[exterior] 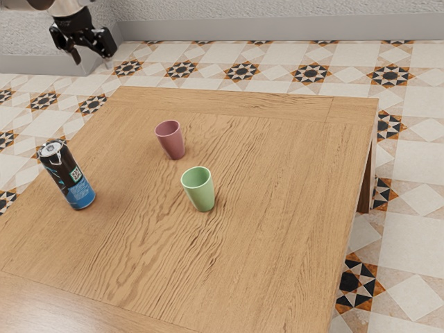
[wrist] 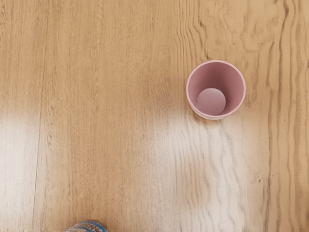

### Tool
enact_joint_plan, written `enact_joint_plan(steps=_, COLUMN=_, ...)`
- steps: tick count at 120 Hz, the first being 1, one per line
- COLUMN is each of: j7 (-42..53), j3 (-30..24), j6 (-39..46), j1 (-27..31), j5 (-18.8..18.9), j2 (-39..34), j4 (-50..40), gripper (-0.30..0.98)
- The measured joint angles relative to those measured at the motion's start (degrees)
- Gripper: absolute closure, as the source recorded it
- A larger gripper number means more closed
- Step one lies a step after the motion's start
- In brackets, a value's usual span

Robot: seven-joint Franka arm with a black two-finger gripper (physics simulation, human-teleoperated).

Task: Place the right cup onto the left cup

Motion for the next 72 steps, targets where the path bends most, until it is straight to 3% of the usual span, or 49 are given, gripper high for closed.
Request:
enact_joint_plan(steps=17, j7=0.54, j3=0.16, j6=-2.54, j1=-3.54, j5=-0.39, j2=-0.82, j4=-0.31, gripper=0.02)
enact_joint_plan(steps=43, j7=-4.27, j3=-4.10, j6=-0.41, j1=-7.28, j5=-1.57, j2=6.70, j4=0.15, gripper=0.02)
enact_joint_plan(steps=57, j7=-9.17, j3=-5.30, j6=3.83, j1=-8.69, j5=-4.06, j2=11.71, j4=-0.67, gripper=0.02)
enact_joint_plan(steps=72, j7=-14.62, j3=-5.51, j6=9.90, j1=-9.91, j5=-7.13, j2=12.36, j4=-7.16, gripper=0.02)
